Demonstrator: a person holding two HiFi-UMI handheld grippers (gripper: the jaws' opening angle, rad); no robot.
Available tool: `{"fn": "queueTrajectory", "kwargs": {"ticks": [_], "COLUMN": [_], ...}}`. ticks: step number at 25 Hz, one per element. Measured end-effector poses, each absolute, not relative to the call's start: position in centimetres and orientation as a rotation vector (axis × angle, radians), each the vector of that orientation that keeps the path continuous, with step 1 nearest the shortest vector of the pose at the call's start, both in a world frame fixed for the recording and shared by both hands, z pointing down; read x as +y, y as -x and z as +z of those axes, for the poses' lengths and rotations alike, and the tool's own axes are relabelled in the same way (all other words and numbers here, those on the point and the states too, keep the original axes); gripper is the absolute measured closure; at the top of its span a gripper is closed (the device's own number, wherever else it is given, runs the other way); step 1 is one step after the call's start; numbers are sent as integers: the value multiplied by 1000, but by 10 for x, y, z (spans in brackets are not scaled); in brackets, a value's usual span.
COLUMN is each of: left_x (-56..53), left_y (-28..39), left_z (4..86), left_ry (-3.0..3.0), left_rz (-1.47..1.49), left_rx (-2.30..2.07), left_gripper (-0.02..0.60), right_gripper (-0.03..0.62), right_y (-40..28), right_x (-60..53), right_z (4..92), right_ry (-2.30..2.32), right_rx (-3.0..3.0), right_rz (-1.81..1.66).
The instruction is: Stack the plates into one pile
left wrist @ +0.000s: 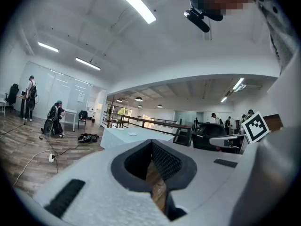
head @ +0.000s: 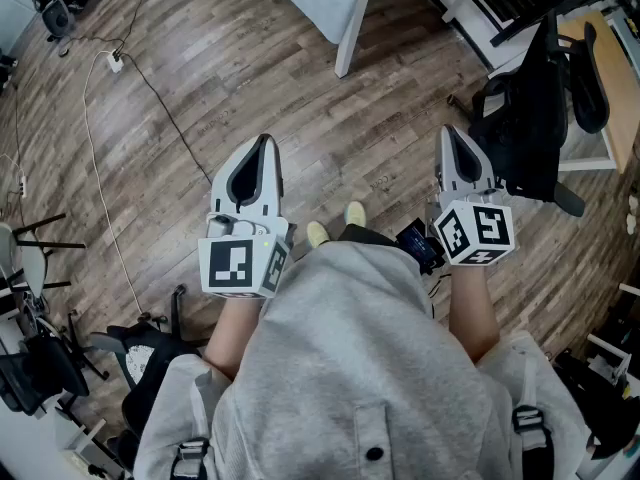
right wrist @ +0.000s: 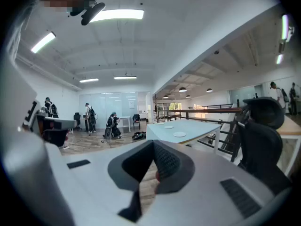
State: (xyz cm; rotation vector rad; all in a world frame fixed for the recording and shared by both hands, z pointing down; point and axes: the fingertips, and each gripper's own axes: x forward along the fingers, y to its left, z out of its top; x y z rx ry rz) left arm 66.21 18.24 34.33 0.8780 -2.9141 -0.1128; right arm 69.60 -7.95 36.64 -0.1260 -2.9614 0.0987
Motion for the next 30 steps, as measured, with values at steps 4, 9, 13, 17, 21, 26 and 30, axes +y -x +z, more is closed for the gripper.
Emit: {"fn": "queueTrajectory", "kwargs": {"ticks": [4, 9, 13, 17, 21, 26, 30], "left_x": [184, 194, 198, 194, 195, 193, 197], "left_y": [-673, -680, -686, -688, -689, -686, -675], "left_z": [353, 354, 356, 353, 353, 357, 354], "left_ry": [-882, -900, -922, -958, -972, -972, -953], "left_rz": [-138, -149, -158, -157, -158, -151, -170], "left_rx": [-2888, -2891, -2885, -2883, -2889, -2890, -2904], "left_gripper": [565, 565, 565, 565, 565, 565, 565], "right_gripper": [568, 568, 568, 568, 568, 568, 568], "right_y": [-696, -705, -713, -714, -712, -706, -693], "right_x": [-61, -55, -47, -48, -50, -53, -50], "right_z": [366, 368, 368, 363, 361, 360, 362], "right_ry": [147, 131, 120, 116, 112, 123, 144], "right_rx": [-2969, -2974, -2976, -2991, -2998, -3004, -3003], "right_rz": [119, 189, 190, 166, 135, 150, 133]}}
